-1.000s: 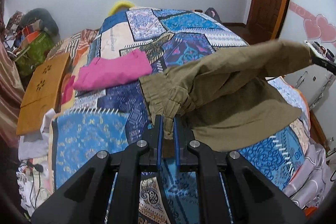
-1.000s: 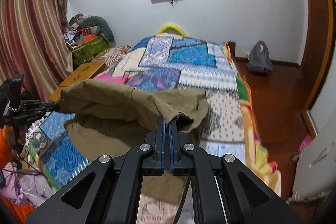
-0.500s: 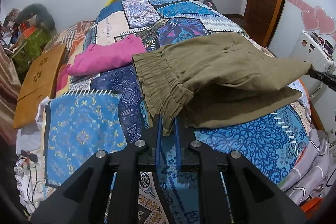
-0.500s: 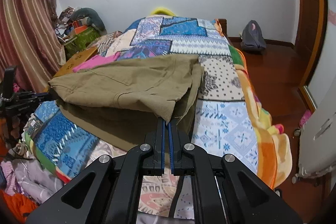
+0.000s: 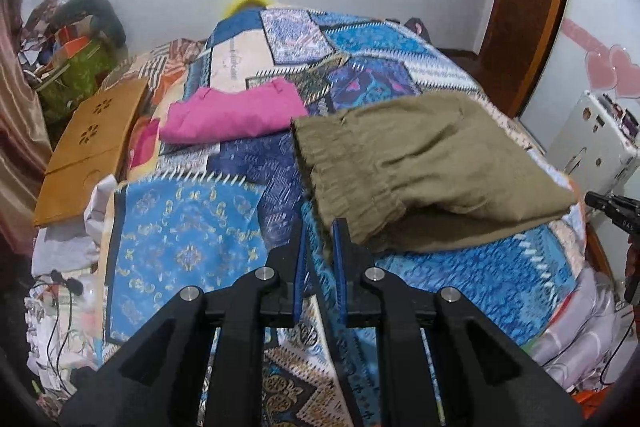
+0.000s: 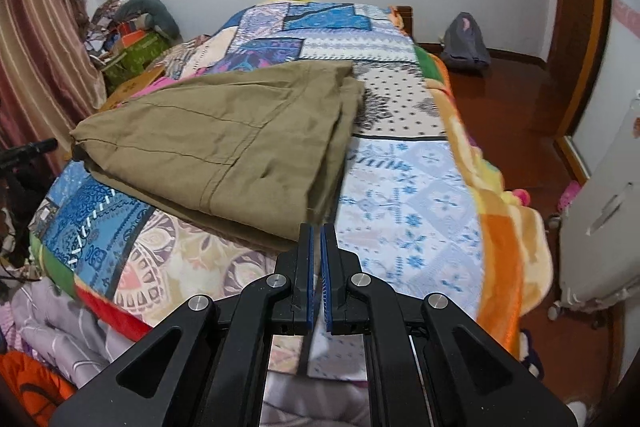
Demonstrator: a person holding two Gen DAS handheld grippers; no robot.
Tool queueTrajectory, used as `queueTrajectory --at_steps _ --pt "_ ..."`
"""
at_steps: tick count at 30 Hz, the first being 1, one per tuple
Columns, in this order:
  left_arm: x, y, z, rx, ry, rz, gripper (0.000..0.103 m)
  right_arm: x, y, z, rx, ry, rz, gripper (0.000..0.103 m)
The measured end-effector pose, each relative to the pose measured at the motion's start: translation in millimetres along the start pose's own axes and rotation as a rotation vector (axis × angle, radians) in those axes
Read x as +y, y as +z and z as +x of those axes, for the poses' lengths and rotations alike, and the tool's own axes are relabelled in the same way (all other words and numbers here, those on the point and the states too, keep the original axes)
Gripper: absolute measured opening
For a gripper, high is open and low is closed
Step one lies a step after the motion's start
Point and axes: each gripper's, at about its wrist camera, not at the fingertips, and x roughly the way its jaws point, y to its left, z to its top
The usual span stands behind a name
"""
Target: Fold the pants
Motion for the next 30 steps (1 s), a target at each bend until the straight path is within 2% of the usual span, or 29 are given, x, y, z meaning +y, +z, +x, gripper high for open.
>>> queueTrajectory --at_steps 3,6,8,11,16,20,22,26,30 --pt "-11 11 -1 -0.021 -0.016 0.015 0.012 1 11 -13 -0.022 -0.02 -0.011 0.008" --pt "-28 23 4 -0.031 -0.049 0.038 0.012 11 28 -19 -0.059 -0.011 -0.03 0.017" --pt "-39 26 12 -0.021 -0.069 0.053 0.012 22 38 -17 -0.089 0.014 -0.043 0.024" --pt "-56 23 29 0.018 -0.086 0.081 0.012 41 50 -3 -0.103 0.056 -0.068 0.025" --pt "-71 11 50 0.052 -0.086 0.101 0.012 68 45 43 -0.02 0.085 -0.114 0.025" --pt "-69 0 65 0.089 -0.107 0.074 0.012 65 24 74 0.067 0.099 -0.09 0.025" --pt "-70 -7 73 0.098 -0.11 0.067 0.012 59 20 72 0.052 0.11 -0.062 0.027" --pt "-75 -12 73 0.076 -0.09 0.088 0.012 45 17 68 0.077 0.095 -0.051 0.027" --pt "-67 -4 62 0.06 -0.068 0.041 0.012 34 13 62 0.088 0.093 -0.039 0.037"
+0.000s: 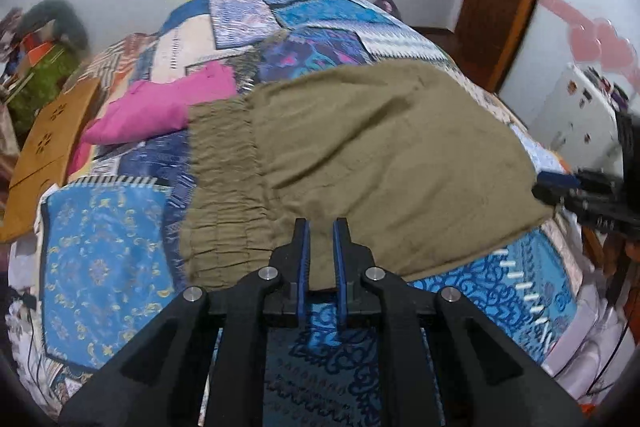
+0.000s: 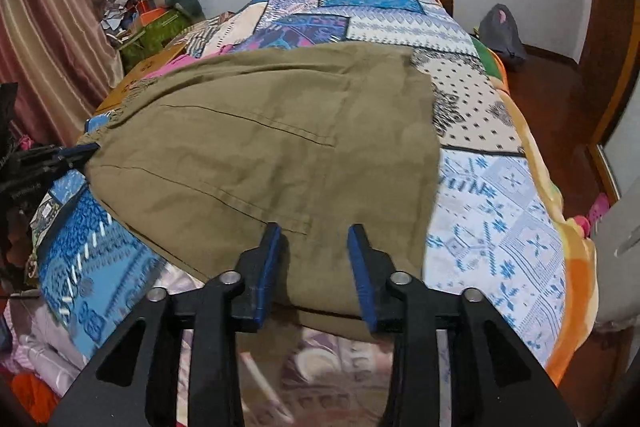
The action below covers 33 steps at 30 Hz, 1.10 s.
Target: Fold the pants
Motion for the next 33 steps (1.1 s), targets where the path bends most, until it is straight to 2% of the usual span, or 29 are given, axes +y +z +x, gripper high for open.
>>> queueTrajectory --at_steps 2,6,9,14,19,24,29,33 --pt "8 7 -9 -0.016 -0.005 -0.019 0.012 -3 0 -1 0.003 -0.001 0.003 0.043" --pt "27 28 -27 -0.062 0.032 -0.042 0.012 -5 5 -7 0.017 -0.027 -0.001 0.043" --pt "50 44 -28 -0.067 0.046 -0.069 0.012 -9 16 -21 -0.01 -0.048 -0.019 0.043" --pt "82 66 -4 -0.032 0.092 -0.119 0.012 -21 47 -32 -0.08 -0.087 -0.033 0.046" --pt "90 84 30 0.012 0.084 -0.143 0.013 -37 84 -17 -0.113 -0.13 -0.041 0.046" --pt "88 99 59 0.034 0.107 -0.105 0.035 -59 120 13 -0.124 -0.143 -0.007 0.046" --pt "91 105 81 0.054 0.117 -0.064 0.05 -72 147 46 -0.108 -0.132 0.023 0.05" --pt "98 105 100 0.08 0.1 -0.073 0.051 -79 163 82 -0.07 -0.13 0.008 0.05"
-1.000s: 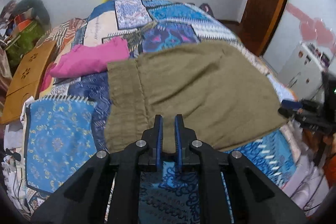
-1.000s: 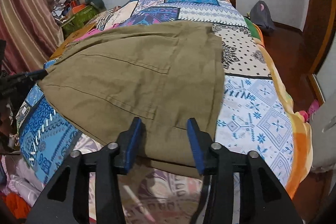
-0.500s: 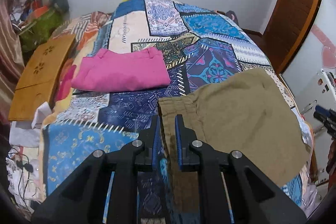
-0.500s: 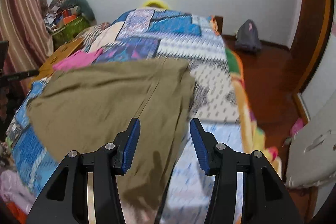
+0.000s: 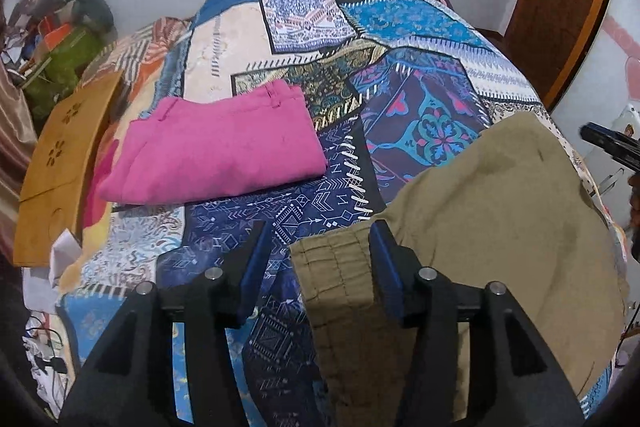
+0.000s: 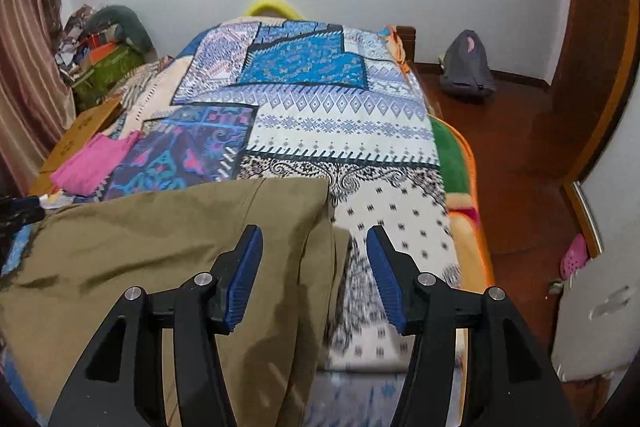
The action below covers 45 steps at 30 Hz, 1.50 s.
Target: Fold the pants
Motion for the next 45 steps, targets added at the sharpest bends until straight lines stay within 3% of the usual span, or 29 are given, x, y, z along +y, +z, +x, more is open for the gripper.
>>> queueTrajectory --at_steps 8,16,19,20,25,26,28,30,36,37,39,42,44,45 --pt "3 -2 17 0.023 -0.019 -0.017 0.055 -8 15 60 0.077 0.025 -0.016 0.05" --pt "8 0 32 0.07 -0.071 -0.047 0.055 -14 22 89 0.148 0.1 0.034 0.049" --pt "9 0 35 0.078 -0.107 -0.064 0.049 -12 20 89 0.142 0.112 0.025 0.037" --pt "9 0 34 0.076 -0.106 -0.065 0.049 -10 19 87 0.136 0.11 0.014 0.024" --pt "7 -1 25 0.04 -0.074 -0.053 0.038 2 20 78 0.068 0.051 -0.075 0.015" --pt "8 -1 23 0.032 -0.06 -0.053 0.028 6 21 75 0.05 0.035 -0.091 0.014" --pt "10 -2 20 0.026 -0.048 -0.051 0.024 11 21 70 0.018 0.008 -0.123 0.01" --pt "12 -3 17 0.016 -0.031 -0.049 0.013 15 22 67 -0.003 -0.023 -0.147 0.01" --pt "13 -1 4 -0.028 0.045 -0.017 0.006 15 30 75 -0.001 -0.072 -0.166 0.009" --pt "13 -1 5 -0.028 0.074 -0.011 0.0 16 32 79 0.008 -0.076 -0.168 0.009" --pt "15 0 10 -0.021 0.159 0.02 0.0 16 34 86 0.043 -0.091 -0.169 0.009" --pt "28 2 7 -0.002 0.074 -0.066 0.0 10 38 83 0.068 -0.099 -0.123 0.021" --pt "29 6 -2 -0.029 0.055 -0.08 0.0 6 38 71 0.053 -0.085 -0.095 0.034" --pt "28 9 -10 -0.053 0.058 -0.076 0.0 6 38 61 0.034 -0.076 -0.084 0.035"
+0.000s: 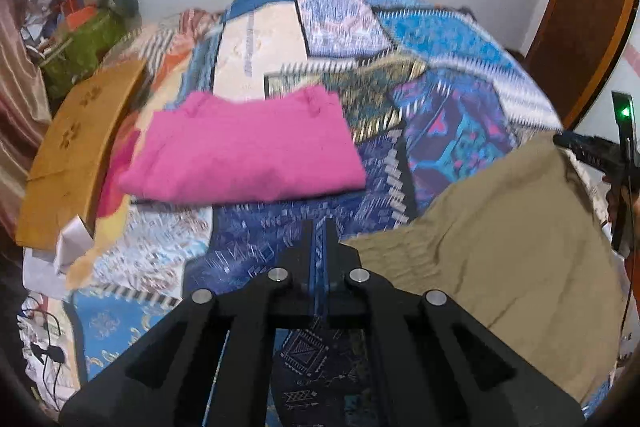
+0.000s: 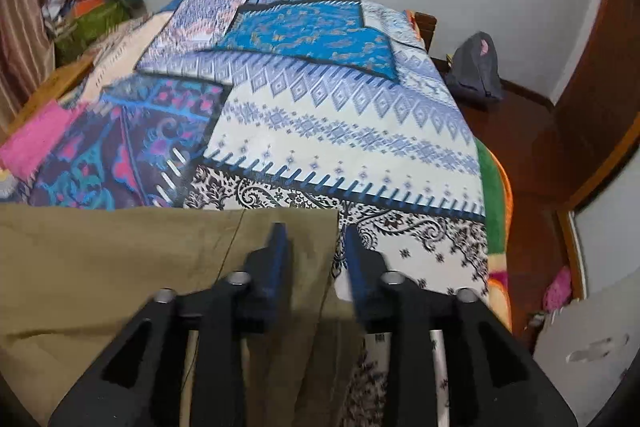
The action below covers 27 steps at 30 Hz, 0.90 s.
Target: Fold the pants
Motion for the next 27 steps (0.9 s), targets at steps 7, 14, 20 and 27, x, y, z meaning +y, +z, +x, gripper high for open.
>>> queueTrajectory --at_steps 7,14,20,27 --pt "-45 2 -24 -0.013 -0.102 0.083 0.008 24 -13 -51 -0.053 0.112 -0.045 0.036" --pt "-86 -29 6 0.107 -0.127 0.177 0.01 43 -55 -12 0.126 0.173 -0.072 0.037" --pt "-82 -41 2 0.08 -0.11 0.214 0.011 8 -75 -19 0.132 0.074 -0.016 0.037" --pt "-43 -48 -21 0.076 -0.065 0.11 0.032 -14 -93 -66 0.111 0.008 0.005 0.037"
